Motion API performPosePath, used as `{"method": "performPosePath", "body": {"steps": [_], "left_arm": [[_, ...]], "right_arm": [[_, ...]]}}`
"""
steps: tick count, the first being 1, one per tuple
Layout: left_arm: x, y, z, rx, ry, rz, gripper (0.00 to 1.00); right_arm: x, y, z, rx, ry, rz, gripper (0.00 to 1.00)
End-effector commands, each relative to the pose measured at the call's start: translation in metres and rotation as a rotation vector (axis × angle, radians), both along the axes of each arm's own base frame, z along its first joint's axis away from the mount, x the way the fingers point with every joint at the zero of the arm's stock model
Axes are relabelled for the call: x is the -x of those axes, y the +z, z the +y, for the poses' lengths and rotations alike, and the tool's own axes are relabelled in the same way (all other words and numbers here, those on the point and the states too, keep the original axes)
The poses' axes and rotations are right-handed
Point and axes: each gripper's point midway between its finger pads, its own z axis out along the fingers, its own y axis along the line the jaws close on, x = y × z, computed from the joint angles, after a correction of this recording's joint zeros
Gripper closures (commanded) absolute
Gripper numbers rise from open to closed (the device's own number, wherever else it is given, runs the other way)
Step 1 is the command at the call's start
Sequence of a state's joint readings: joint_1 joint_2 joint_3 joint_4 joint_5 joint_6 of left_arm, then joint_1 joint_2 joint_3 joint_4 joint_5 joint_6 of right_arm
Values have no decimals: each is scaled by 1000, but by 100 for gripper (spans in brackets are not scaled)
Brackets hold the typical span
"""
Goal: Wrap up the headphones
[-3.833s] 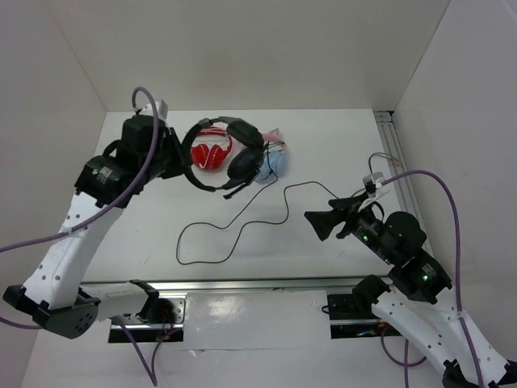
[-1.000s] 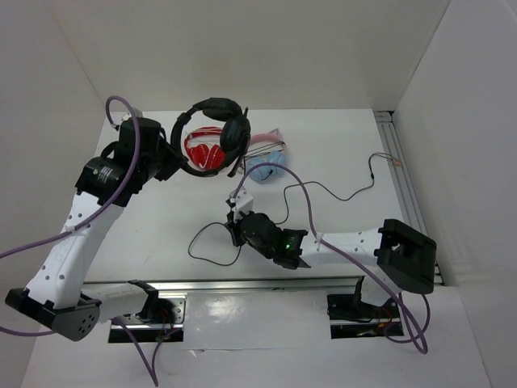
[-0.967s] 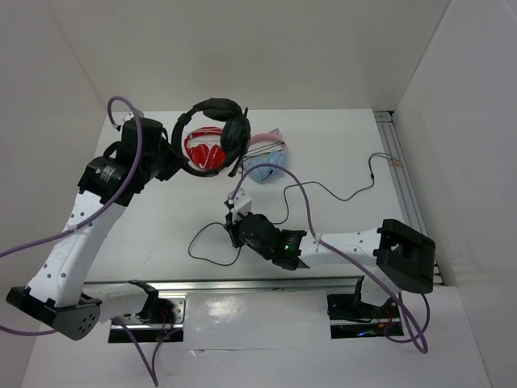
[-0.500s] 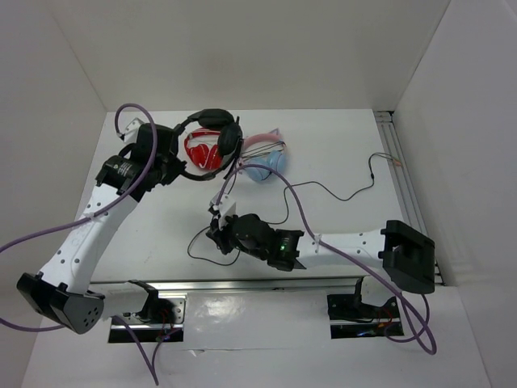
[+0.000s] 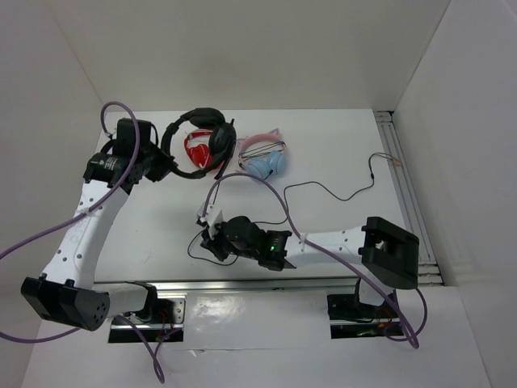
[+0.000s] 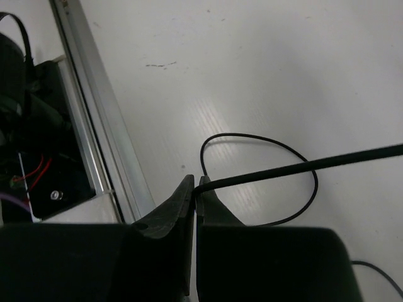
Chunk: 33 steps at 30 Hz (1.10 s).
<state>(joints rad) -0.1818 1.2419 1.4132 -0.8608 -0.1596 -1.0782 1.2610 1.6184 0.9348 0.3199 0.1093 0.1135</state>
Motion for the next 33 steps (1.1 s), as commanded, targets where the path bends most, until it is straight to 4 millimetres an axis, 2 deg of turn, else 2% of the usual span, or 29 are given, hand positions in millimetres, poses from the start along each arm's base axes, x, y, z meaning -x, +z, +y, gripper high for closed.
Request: {"method": "performPosePath", "body": {"steps": [1,2,3,5,8,12,15,16,18,19,20,22,23,24,26,29,30,31,32,33], "left_arm": [[-17,43,-14,105,-28,-174,100],[-17,39,-12,109,-26,-164,100],[-16,39,-16,121,-41,-161,100],[-16,26,-16,116,-40,-128,100],[-14,16,-15,114,-39,-113,100],[-9,2,-14,105,-44,-97,100],[-6,-1,-14,105,-45,-100,100],[-4,-3,-12,99,-38,-99,100],[-4,-1,-3,48,-27,-116,100],[-1,-3,-7,30,-31,-108,100],[0,-4,5,-11,16,-109,100],[5,-12,10,-49,37,-81,100],[7,-13,12,-56,47,-85,100],[9,-14,13,-50,53,-84,100],[10,-21,9,-37,36,-71,100],[11,-21,6,-28,25,-69,100],[11,-21,5,-22,18,-68,100],[11,-18,3,-20,2,-75,100],[10,-18,6,-21,11,-75,100],[9,-12,9,-11,19,-85,100]], "right_arm": [[36,9,21,-24,220,-48,100],[40,13,24,-33,230,-51,100],[36,14,26,-32,211,-58,100],[27,14,24,-24,159,-75,100],[18,34,26,-92,115,-112,100],[10,43,19,-117,67,-145,100],[-8,58,19,-140,18,-161,100],[-14,67,20,-152,5,-166,100],[-21,72,20,-153,7,-162,100],[-19,72,21,-156,22,-158,100],[-17,76,21,-170,27,-150,100],[-16,81,23,-185,45,-139,100],[-15,92,27,-208,59,-144,100],[-13,94,28,-210,73,-141,100],[-14,95,31,-211,73,-142,100],[-15,84,34,-196,74,-136,100],[-14,79,33,-193,74,-134,100],[-15,84,30,-207,64,-142,100],[-13,72,24,-185,65,-134,100],[-13,78,18,-200,54,-142,100]]}}
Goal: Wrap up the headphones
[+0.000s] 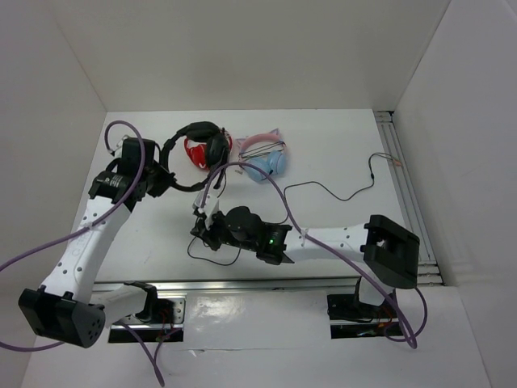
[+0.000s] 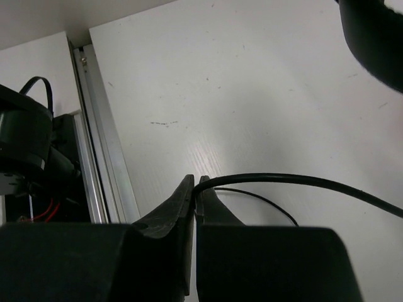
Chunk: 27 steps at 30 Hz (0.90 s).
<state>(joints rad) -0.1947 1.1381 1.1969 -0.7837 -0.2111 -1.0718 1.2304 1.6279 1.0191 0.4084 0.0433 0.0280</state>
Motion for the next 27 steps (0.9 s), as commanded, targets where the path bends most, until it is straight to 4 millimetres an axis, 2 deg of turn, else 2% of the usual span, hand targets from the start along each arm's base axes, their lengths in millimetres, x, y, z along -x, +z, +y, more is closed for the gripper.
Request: {"method": "performPosePath", "body": {"steps": [1,2,3,5,8,10,11,13,15,18,19,22,23,24,25,27], "left_arm": [[-14,37,2,30,1,-129,100],[-16,40,7,30,8,-137,100],[-13,45,11,30,17,-143,100],[-14,58,14,33,28,-167,100],[-13,67,21,12,55,-180,100],[-12,65,25,-4,71,-173,100],[-12,65,24,3,77,-173,100],[-12,61,23,8,70,-163,100],[-11,53,23,12,76,-145,100],[-11,47,15,36,45,-122,100],[-12,49,13,44,38,-131,100],[-11,49,8,70,22,-129,100],[-13,52,6,78,14,-140,100],[-15,49,6,77,14,-131,100],[-15,49,6,86,13,-129,100],[-17,43,4,86,-3,-108,100]], "right_arm": [[2,23,-10,-81,-11,-35,100],[1,8,-21,-55,-20,-26,100],[12,12,-24,-68,34,-34,100],[17,4,-32,-52,102,-33,100],[43,-2,-36,-35,262,-19,100],[48,1,-35,-29,312,-15,100],[49,-8,-35,9,329,-4,100],[51,0,-29,7,354,-10,100],[53,-1,-26,18,379,-7,100],[44,3,-19,13,358,-14,100],[40,-4,-18,28,341,-9,100],[19,-4,-14,19,270,-12,100],[16,-12,-13,34,258,-6,100],[13,-4,-10,15,241,-12,100],[12,-11,-9,27,241,-4,100],[10,-4,-3,17,245,-10,100]]}}
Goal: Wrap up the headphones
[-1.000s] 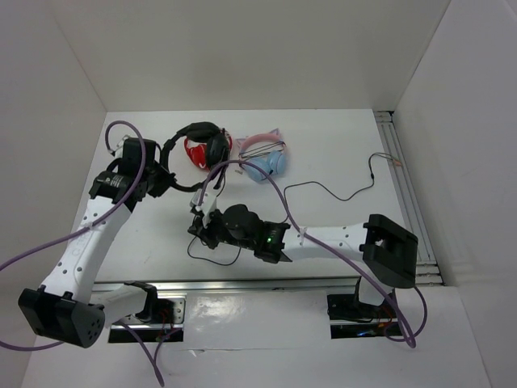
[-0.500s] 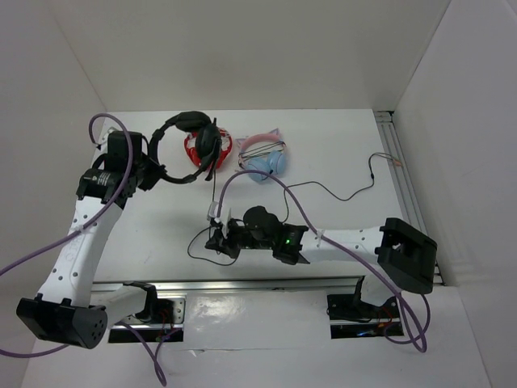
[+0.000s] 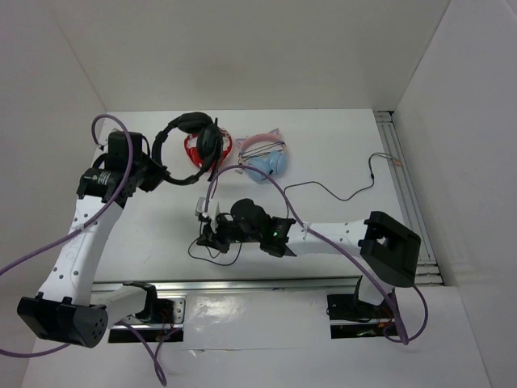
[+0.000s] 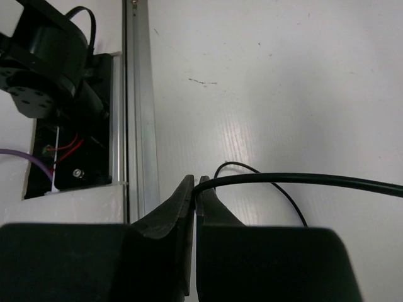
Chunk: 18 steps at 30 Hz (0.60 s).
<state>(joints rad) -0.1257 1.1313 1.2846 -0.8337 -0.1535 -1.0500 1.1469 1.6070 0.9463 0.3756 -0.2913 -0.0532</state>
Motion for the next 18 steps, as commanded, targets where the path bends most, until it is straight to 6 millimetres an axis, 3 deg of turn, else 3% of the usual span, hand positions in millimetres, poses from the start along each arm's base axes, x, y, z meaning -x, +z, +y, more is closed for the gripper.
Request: {"method": "performPosePath", "body": {"steps": [1,6,9,13,14,15,18], "left_arm": [[-17,14,-8,54,-15,-72,100],[-16,1,-3,44,2,-49,100],[-17,-6,3,20,27,-41,100],[-16,-27,8,0,57,2,100],[-14,-36,9,-2,57,23,100],[-16,-34,8,-1,57,14,100],[-13,-43,12,-16,69,33,100]], "right_arm": [[-10,25,17,-55,-3,-29,100],[-6,35,33,-82,53,-15,100],[8,55,43,-124,146,7,100],[21,69,51,-159,238,30,100],[23,64,52,-152,251,37,100],[18,78,54,-179,253,22,100],[15,74,58,-160,268,39,100]]}}
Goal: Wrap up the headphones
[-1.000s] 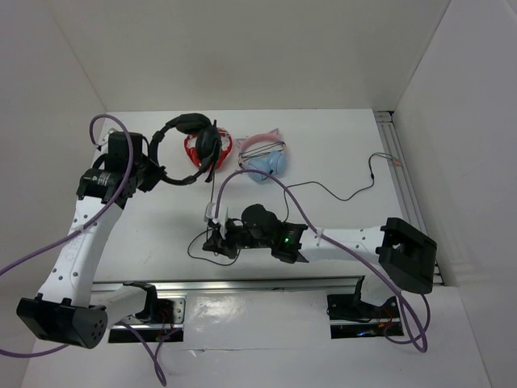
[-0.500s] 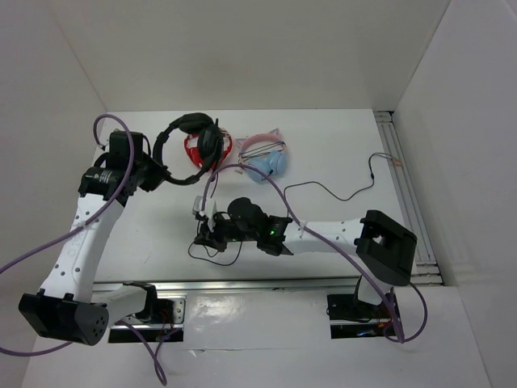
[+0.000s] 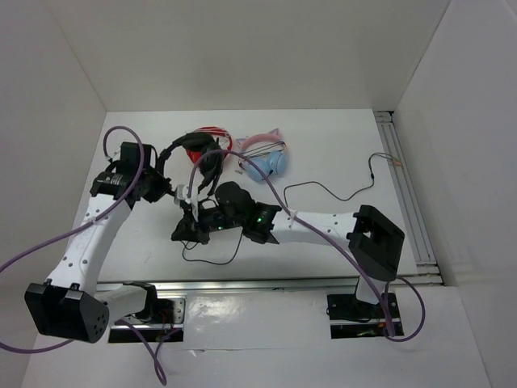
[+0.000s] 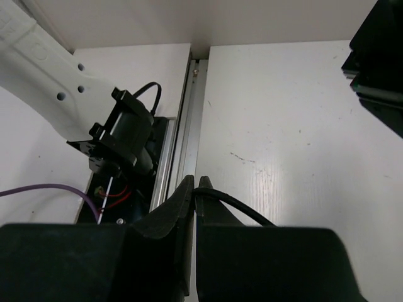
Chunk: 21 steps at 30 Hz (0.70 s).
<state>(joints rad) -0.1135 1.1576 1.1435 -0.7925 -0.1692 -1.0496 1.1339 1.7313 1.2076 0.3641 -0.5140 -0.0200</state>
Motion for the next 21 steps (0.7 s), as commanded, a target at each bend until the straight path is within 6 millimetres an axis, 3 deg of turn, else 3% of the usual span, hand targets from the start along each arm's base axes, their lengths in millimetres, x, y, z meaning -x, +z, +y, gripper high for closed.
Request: {"method": "performPosePath", "body": {"steps": [1,3,4,9,10,11,15,16,17,21], "left_arm": [[-18,14,7,-11,46,-91,100],[-17,10,12,-42,52,-83,100],[-18,6,17,-68,61,-73,100],[-12,2,24,-155,66,-13,100],[-11,0,32,-188,101,7,100],[-10,-5,31,-206,96,30,100],[-3,4,36,-284,119,34,100],[0,3,34,-306,109,41,100],[0,7,37,-335,119,34,100],[10,16,34,-408,122,27,100]], "right_arm": [[4,14,7,-25,71,12,100],[7,14,4,-26,106,29,100],[8,25,7,-48,117,18,100],[-14,37,-4,-21,100,22,100],[-17,48,-7,-33,102,16,100],[-21,44,-10,-5,94,19,100],[-47,54,-29,25,5,-22,100],[-49,49,-31,47,-6,-25,100],[-57,60,-35,39,-37,-49,100],[-79,59,-51,93,-123,-68,100]]}}
